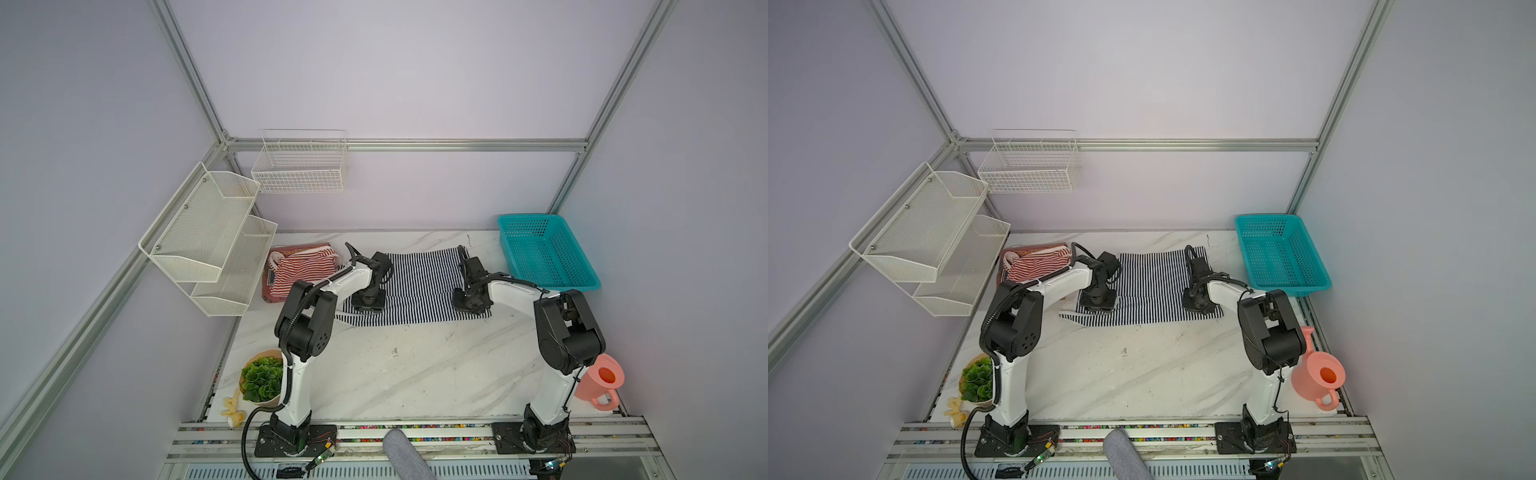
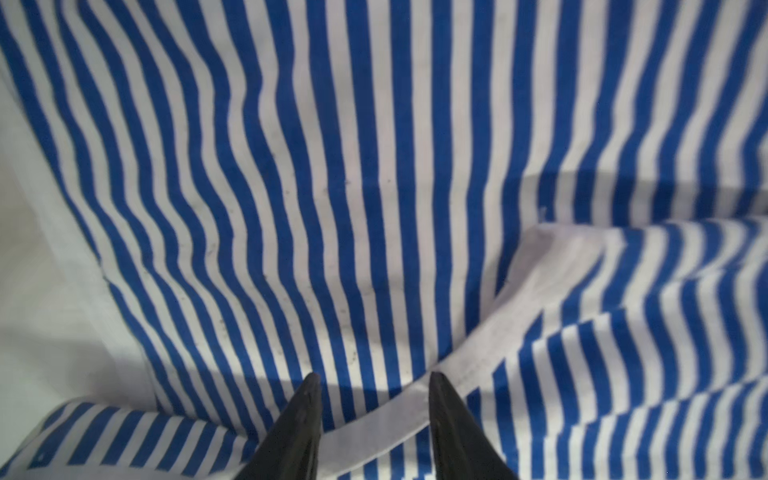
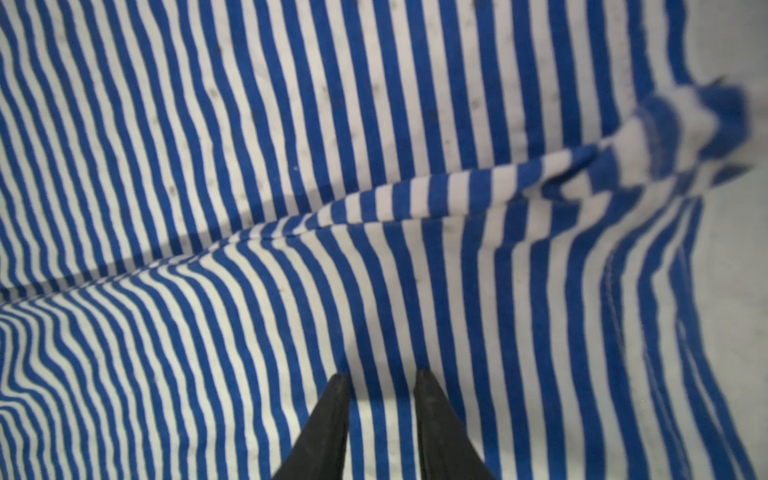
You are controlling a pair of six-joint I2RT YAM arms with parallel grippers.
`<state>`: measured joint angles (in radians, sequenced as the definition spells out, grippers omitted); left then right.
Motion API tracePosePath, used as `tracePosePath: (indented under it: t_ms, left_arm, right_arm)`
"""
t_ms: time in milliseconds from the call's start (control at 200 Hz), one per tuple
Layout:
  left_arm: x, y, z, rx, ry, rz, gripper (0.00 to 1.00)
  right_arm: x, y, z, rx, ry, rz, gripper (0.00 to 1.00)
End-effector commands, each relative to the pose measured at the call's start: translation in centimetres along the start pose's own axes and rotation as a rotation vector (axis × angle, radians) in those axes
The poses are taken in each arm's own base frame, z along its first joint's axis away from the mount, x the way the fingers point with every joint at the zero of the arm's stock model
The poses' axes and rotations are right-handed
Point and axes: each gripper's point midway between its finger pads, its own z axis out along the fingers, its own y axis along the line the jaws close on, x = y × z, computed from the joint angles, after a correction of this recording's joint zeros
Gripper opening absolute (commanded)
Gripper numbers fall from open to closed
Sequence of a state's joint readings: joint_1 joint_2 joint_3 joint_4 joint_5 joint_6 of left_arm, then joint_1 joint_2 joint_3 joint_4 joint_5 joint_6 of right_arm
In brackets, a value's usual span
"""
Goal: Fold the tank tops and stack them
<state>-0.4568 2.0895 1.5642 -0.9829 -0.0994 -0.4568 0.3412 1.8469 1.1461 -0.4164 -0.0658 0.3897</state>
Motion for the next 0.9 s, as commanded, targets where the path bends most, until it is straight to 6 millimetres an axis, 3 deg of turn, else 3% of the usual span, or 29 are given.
tracePosePath:
  t_ms: [0, 365, 680, 895]
  left_arm:
    - [1.5, 1.3, 1.1, -0.03, 0.024, -0.027, 0.42]
    - [6.6, 3.7, 2.5, -0.086, 0.099, -0.05, 0.42]
    - [11.3, 5.4, 3.0, -0.107, 0.157, -0.108, 0.42]
    - [12.9, 6.2, 2.5, -0.113, 0.157, -0.133, 0.42]
  right_arm:
    - [3.5, -2.4, 0.5, 0.074, 0.087, 0.031, 0.32]
    - [7.6, -4.7, -1.3, 0.093, 0.103, 0.086, 0.33]
    - [11.3, -4.8, -3.3, 0.031, 0.101, 0.136, 0.33]
    - [13.4, -5.2, -4.2, 0.014, 0.108, 0.171, 0.33]
